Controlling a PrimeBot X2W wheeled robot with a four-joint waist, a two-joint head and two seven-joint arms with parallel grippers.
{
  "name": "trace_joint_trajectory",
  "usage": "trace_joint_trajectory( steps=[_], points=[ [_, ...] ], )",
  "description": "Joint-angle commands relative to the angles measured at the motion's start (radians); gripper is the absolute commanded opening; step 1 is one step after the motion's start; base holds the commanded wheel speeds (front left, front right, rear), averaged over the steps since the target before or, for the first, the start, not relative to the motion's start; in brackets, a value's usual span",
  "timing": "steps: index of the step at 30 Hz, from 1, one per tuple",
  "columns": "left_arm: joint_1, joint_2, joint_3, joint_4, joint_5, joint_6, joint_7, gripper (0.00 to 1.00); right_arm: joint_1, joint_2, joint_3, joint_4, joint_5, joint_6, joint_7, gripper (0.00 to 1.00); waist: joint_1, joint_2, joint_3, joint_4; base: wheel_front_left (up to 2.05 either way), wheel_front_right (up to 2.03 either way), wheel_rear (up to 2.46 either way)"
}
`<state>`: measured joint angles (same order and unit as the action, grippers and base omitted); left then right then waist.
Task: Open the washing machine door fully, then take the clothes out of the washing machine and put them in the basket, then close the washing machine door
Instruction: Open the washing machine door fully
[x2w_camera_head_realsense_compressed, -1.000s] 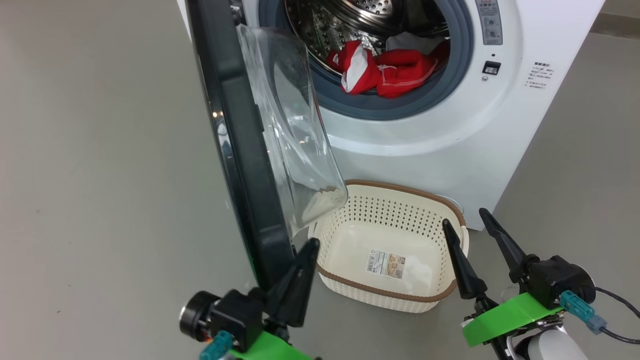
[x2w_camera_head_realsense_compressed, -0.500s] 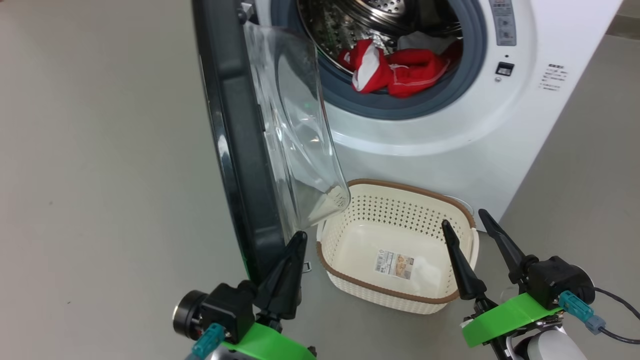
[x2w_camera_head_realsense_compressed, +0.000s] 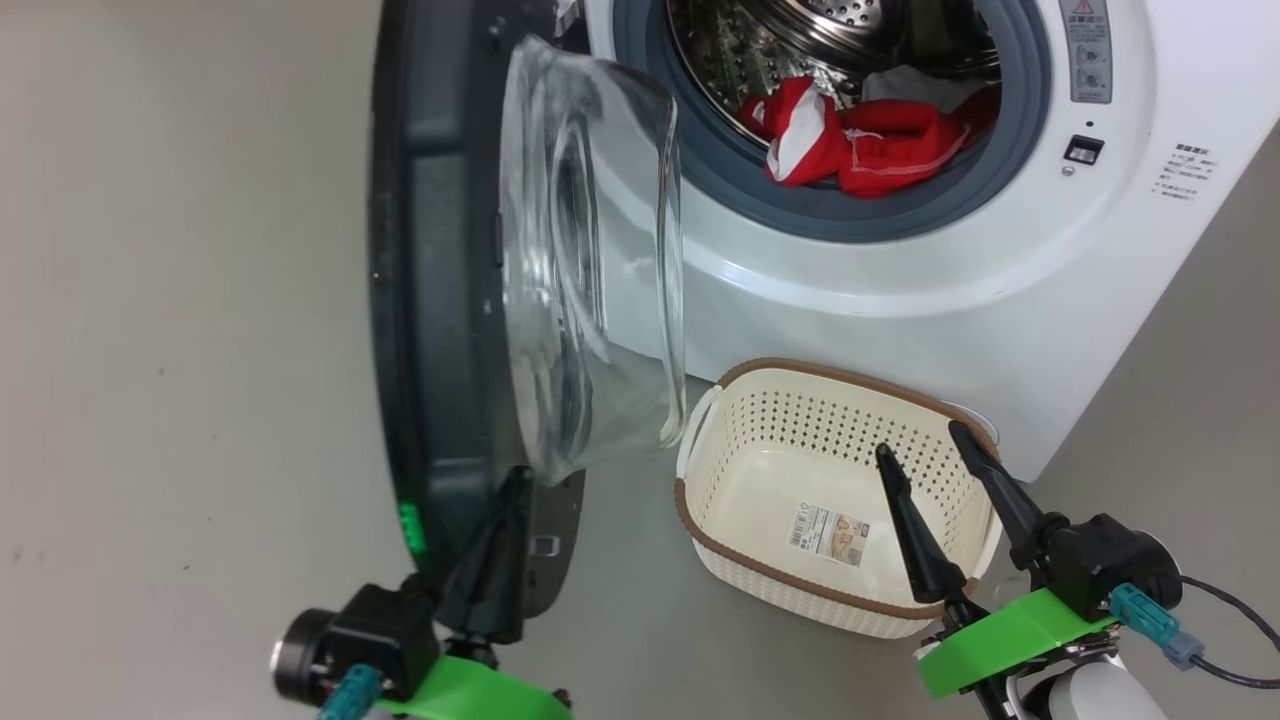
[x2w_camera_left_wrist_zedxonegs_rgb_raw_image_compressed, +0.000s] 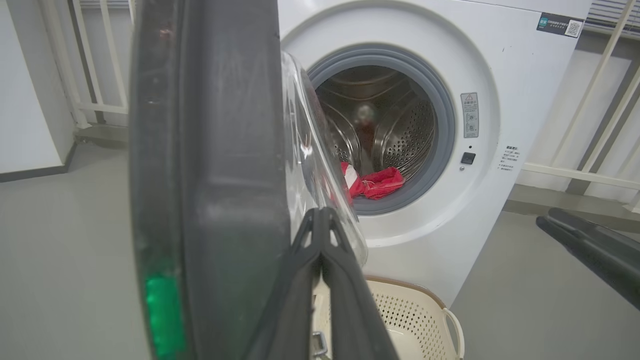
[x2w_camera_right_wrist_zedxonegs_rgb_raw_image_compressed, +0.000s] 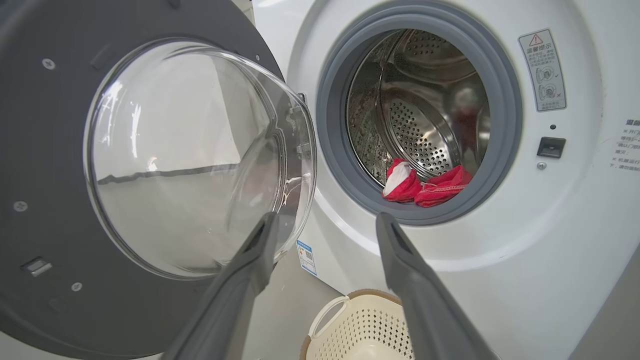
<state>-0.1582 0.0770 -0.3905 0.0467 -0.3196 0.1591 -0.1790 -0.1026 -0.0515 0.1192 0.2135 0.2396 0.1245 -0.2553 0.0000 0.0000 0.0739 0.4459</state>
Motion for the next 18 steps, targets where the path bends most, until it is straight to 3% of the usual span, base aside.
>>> trace_joint_trajectory(
  steps=[1,18],
  points=[
    [-0.002,0.033,0.054,-0.015,0.003,0.022,-0.006,0.00,-0.019,0.001,0.027,-0.022,0.008,0.006,-0.006,1.00,0.0000,0.0000,-0.002,0.005,0.00,0.00,0.00],
    [0.021,0.112,0.146,-0.008,0.017,0.105,-0.002,0.00,-0.007,0.001,0.064,-0.014,0.035,0.006,-0.006,1.00,0.0000,0.0000,-0.025,-0.010,0.00,0.00,0.00]
  ],
)
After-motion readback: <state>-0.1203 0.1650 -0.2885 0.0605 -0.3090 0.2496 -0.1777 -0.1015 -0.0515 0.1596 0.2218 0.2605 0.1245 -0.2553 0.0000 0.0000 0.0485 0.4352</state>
